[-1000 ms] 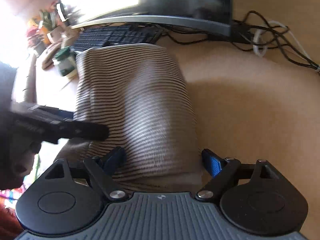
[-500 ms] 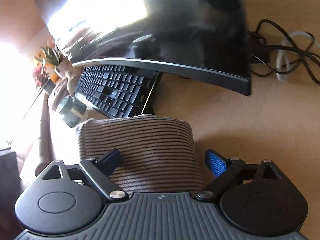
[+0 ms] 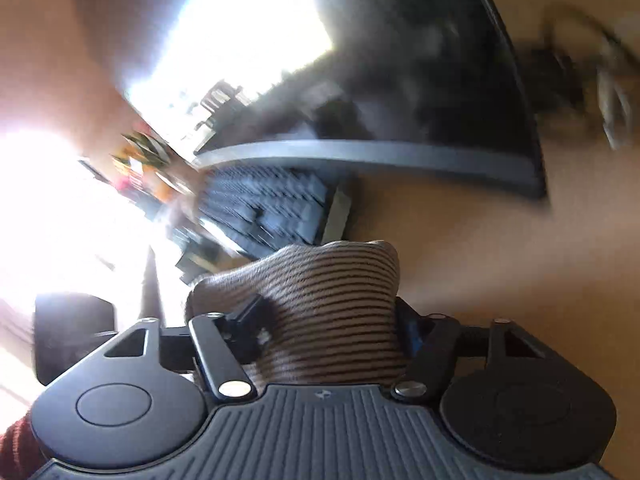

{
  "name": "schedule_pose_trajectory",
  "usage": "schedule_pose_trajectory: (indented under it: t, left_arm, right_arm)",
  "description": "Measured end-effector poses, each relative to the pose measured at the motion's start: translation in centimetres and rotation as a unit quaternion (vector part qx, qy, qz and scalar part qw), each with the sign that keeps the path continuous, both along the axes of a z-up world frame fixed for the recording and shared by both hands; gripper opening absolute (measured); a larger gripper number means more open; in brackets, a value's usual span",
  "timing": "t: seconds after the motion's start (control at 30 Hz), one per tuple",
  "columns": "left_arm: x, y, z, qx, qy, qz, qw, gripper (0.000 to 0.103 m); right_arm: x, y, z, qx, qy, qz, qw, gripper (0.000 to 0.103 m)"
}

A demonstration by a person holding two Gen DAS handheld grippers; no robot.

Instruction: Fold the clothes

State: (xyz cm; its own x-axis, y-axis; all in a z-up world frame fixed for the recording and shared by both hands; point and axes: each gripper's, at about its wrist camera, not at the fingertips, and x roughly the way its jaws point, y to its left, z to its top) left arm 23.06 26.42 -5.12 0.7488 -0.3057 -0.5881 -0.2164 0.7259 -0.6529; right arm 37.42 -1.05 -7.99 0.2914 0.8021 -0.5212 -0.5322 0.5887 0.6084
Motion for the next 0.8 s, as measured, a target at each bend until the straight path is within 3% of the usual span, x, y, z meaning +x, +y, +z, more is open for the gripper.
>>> schedule_pose_trajectory:
  t: [0.07, 0.2, 0.4, 0.5, 0.57, 0.63, 0.73, 0.8]
  left_arm:
    - [0.4, -0.2, 0.4, 0.031, 0.008, -0.004, 0.9995, 0.088]
    - [0.8, -0.9, -1.3, 0.090, 0.077, -0.010, 0.9930, 0.091]
    - [-2.7, -2.9, 0.9, 0.118, 0.069, -0.029, 0.9902, 0.091]
    - [-4.9, -4.0, 0.4, 0.111, 0.075, -0.064, 0.9888, 0.090]
    - [-6.3, -4.6, -0.6, 0.109, 0.085, -0.078, 0.9874, 0.090]
    - [-7.2, -5.1, -1.3, 0.107, 0.090, -0.084, 0.9866, 0.091]
    - [-6.6, -6.2, -1.5, 0.167, 0.080, -0.110, 0.9764, 0.095]
    - [-6.3, -6.4, -1.2, 0.181, 0.084, -0.121, 0.9723, 0.094]
  right_arm:
    - [0.2, 0.5, 0.8, -0.003, -0.033, 0.013, 0.999, 0.067]
    - [0.7, 2.9, -1.6, -0.107, -0.052, 0.020, 0.993, 0.068]
    - [-2.6, 0.7, 0.0, -0.091, -0.064, 0.005, 0.994, 0.085]
    - [-5.3, -1.7, -0.3, -0.077, -0.032, 0.002, 0.997, 0.095]
    - [-7.4, -2.9, -1.3, -0.089, -0.018, 0.006, 0.996, 0.094]
    - [-9.1, -2.8, -2.9, -0.121, -0.021, 0.003, 0.992, 0.084]
    - [-10.4, -2.2, -3.3, -0.139, -0.028, -0.019, 0.990, 0.082]
    - [-11.0, -1.9, -3.3, -0.154, -0.049, -0.020, 0.987, 0.082]
